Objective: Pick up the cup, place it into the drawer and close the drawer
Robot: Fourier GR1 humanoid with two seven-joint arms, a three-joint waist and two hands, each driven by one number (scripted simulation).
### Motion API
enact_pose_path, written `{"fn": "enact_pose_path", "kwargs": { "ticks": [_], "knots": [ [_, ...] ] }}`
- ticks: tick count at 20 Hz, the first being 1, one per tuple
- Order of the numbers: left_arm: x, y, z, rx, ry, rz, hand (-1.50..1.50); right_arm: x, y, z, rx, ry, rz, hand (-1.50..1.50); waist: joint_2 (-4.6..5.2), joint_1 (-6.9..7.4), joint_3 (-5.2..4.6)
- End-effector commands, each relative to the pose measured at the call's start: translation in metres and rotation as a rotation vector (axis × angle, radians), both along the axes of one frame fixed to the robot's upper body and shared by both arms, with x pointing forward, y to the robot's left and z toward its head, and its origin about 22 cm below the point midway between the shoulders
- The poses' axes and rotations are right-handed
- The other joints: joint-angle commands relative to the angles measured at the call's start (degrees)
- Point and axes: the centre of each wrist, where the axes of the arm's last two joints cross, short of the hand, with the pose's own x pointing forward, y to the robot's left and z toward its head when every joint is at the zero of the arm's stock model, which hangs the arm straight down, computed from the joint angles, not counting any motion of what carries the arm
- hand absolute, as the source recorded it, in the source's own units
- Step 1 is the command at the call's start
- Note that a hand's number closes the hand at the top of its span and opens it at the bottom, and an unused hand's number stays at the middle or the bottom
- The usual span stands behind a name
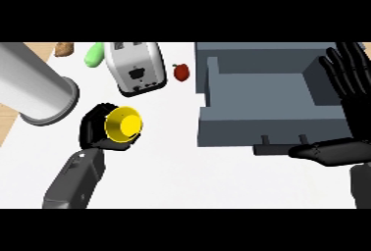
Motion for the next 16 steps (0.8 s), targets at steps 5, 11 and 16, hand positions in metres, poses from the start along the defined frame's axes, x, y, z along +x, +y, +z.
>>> {"fn": "enact_pose_path", "kwargs": {
  "ticks": [5,11,16],
  "knots": [
    [0.059,-0.055,0.083,0.008,-0.156,-0.178,1.5,-0.005,0.002,0.002,-0.014,0.02,-0.018,-1.5,-0.6,1.08,0.13],
    [0.085,-0.116,0.156,0.049,-0.179,-0.25,1.5,-0.018,0.009,0.004,-0.028,0.009,-0.02,-1.5,-0.6,0.49,0.09],
    [0.094,-0.157,0.222,0.077,-0.154,-0.26,1.5,-0.003,0.009,-0.006,0.005,0.002,-0.032,-1.5,-0.4,0.23,0.09]
  ]
}}
